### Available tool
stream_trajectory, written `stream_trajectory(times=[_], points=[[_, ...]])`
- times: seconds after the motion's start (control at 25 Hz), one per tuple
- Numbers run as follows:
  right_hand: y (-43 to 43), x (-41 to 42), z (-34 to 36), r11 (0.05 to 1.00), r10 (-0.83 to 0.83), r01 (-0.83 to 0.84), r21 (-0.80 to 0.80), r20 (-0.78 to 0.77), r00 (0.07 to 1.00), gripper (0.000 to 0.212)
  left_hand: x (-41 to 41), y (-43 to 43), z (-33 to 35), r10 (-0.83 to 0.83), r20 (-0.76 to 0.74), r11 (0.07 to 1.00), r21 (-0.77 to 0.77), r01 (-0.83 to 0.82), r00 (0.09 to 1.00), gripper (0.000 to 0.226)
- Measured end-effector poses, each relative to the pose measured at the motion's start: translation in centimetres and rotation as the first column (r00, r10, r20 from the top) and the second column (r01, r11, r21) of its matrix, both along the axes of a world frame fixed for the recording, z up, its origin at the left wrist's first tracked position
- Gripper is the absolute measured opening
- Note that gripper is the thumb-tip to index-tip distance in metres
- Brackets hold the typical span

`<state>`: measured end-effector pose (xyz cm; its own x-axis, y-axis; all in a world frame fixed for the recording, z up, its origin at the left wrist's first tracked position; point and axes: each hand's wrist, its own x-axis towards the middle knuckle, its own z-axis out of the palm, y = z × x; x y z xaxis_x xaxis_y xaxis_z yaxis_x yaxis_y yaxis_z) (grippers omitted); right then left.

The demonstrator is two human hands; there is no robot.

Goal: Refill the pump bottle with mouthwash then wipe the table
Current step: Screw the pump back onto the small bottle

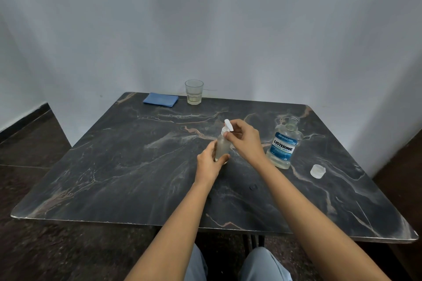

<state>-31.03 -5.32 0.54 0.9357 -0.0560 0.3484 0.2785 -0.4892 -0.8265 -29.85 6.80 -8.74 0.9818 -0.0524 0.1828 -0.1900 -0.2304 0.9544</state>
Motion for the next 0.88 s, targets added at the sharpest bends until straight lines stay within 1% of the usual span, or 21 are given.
stream_trajectory(times=[0.16,0.32,0.4,0.56,0.64,0.8,0.88], points=[[-0.32,-0.21,0.17,0.999,0.006,-0.004,0.039,-0.030,1.000,0.024,0.04,0.07,-0.17,-0.005,-0.004,1.000,-0.006,0.005,1.000,0.050],[-0.61,-0.39,0.08,0.993,0.096,-0.091,0.072,-0.066,0.993,0.036,-0.12,0.10,0.14,-0.008,0.004,1.000,-0.007,0.008,1.000,0.047],[-0.51,-0.46,-0.17,0.990,0.115,-0.110,0.085,-0.053,0.992,0.038,-0.09,0.10,0.15,-0.013,0.005,1.000,-0.012,0.013,1.000,0.047],[-0.56,-0.33,-0.47,0.992,0.014,-0.011,0.126,-0.021,1.000,0.028,-0.06,0.08,0.14,-0.018,0.002,1.000,-0.019,0.018,1.000,0.046],[-0.60,-0.21,-0.46,0.992,-0.015,0.019,0.124,-0.030,0.999,0.026,-0.03,0.09,0.10,-0.020,0.000,1.000,-0.021,0.020,1.000,0.046],[-0.44,0.06,-0.22,0.988,0.093,-0.079,0.135,-0.100,0.991,0.035,0.02,0.08,0.04,-0.022,0.002,0.999,-0.026,0.023,1.000,0.048],[-0.43,0.24,-0.36,0.985,0.106,-0.091,0.145,-0.104,0.989,0.035,0.01,0.08,0.05,-0.025,-0.002,0.999,-0.030,0.025,1.000,0.049]])
